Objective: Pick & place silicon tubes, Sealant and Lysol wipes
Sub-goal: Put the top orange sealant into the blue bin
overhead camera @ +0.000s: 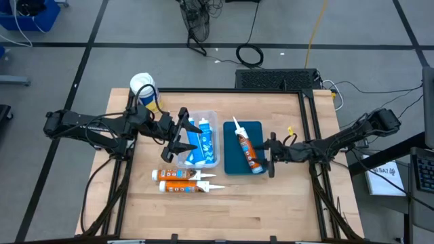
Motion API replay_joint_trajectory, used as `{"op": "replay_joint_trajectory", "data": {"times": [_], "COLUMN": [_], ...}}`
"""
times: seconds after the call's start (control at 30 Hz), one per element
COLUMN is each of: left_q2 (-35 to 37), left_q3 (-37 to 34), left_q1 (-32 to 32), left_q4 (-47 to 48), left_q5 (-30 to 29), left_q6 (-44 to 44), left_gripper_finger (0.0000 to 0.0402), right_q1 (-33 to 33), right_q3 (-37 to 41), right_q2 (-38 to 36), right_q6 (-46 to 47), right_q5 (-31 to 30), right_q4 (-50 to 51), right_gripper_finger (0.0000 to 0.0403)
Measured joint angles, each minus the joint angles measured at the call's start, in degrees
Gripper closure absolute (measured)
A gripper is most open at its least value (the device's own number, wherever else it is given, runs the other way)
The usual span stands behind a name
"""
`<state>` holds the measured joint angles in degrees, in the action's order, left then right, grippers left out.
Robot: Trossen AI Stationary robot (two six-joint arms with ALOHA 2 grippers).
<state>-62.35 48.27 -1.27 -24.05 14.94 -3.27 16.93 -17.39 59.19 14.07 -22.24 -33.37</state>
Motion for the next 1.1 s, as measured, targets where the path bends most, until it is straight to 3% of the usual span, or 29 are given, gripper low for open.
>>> {"op": "replay_joint_trajectory", "data": {"times": [0.17, 0.3, 0.5, 0.67, 0.87, 1.1], "left_q2": [0.0, 0.0, 0.0, 0.0, -0.1, -3.0], "left_q3": [0.0, 0.0, 0.0, 0.0, 0.0, 0.0], "left_q1": [0.0, -0.5, -0.7, -0.9, -3.3, -9.1], "left_q4": [0.0, 0.1, 1.6, 3.1, 12.1, 17.9], "left_q5": [0.0, 1.5, 1.3, 1.4, 1.4, -5.2], "left_q6": [-0.4, -4.5, -3.1, -3.1, 0.6, 2.9], "left_gripper_finger": [0.0149, 0.0149, 0.0149, 0.0149, 0.0149, 0.0149], "right_q1": [1.9, 3.5, 6.0, 6.9, 6.5, 6.3], "right_q3": [0.0, 0.0, 0.0, 0.0, 0.0, 0.0], "right_q2": [0.0, 0.0, 0.0, -1.8, -9.3, -13.5], "right_q6": [-6.2, -9.2, -15.0, -18.4, -21.0, -20.8], "right_q5": [1.8, 8.0, 16.6, 16.5, 16.3, 16.3], "right_q4": [-3.7, -6.0, -9.6, -10.2, -6.9, -1.6], "right_gripper_finger": [0.0161, 0.0161, 0.0161, 0.0161, 0.0161, 0.0161]}}
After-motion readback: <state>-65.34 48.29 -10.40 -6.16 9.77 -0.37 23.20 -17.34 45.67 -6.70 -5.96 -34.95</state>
